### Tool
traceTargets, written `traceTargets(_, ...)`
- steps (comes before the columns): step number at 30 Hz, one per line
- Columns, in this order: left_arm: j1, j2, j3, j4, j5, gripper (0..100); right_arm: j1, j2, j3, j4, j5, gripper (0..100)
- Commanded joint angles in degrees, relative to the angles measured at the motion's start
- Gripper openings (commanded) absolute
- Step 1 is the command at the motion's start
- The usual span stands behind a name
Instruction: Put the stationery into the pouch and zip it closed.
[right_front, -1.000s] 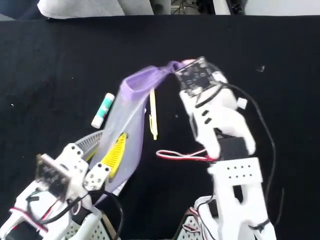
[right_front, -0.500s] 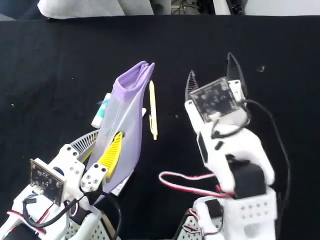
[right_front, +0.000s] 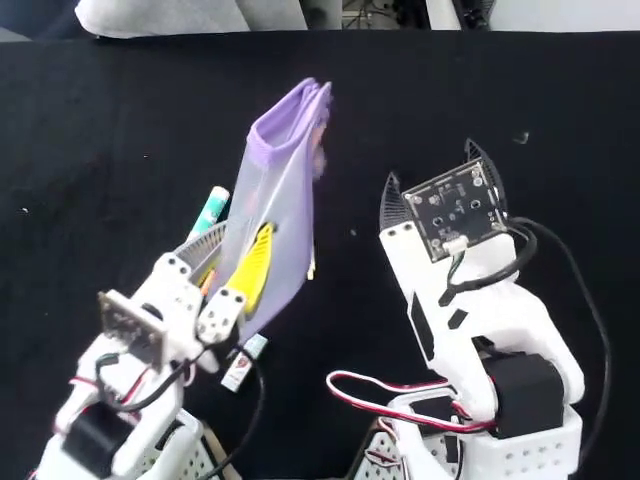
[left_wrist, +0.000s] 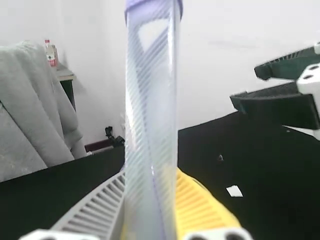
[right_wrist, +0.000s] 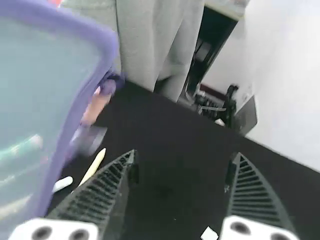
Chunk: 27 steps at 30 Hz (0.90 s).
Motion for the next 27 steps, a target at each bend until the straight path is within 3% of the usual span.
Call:
traceTargets(1, -0.5, -0.6, 6.0, -13.0, 0.6, 3, -0.2, -0.9, -4.4, 0.6, -3.9, 28.3)
traceTargets(8, -0.5, -0.6, 20.5, -37.1, 0.3, 3, -0.4, -0.8, -11.6, 1.0, -15.6, 28.5)
traceTargets(13, -0.5, -0.5, 25.8, -46.1, 0.3, 3, -0.4, 0.2, -12.7, 1.1, -15.9, 28.4)
traceTargets(19, -0.3, -0.5, 26.1, -46.9, 0.6, 3, -0.4, 7.0, -12.9, 0.5, -1.5, 28.3)
traceTargets(27, 0.9, -0.5, 25.3, -46.7, 0.7, 3, 2.6, 8.6, -12.9, 0.4, 8.6, 28.3)
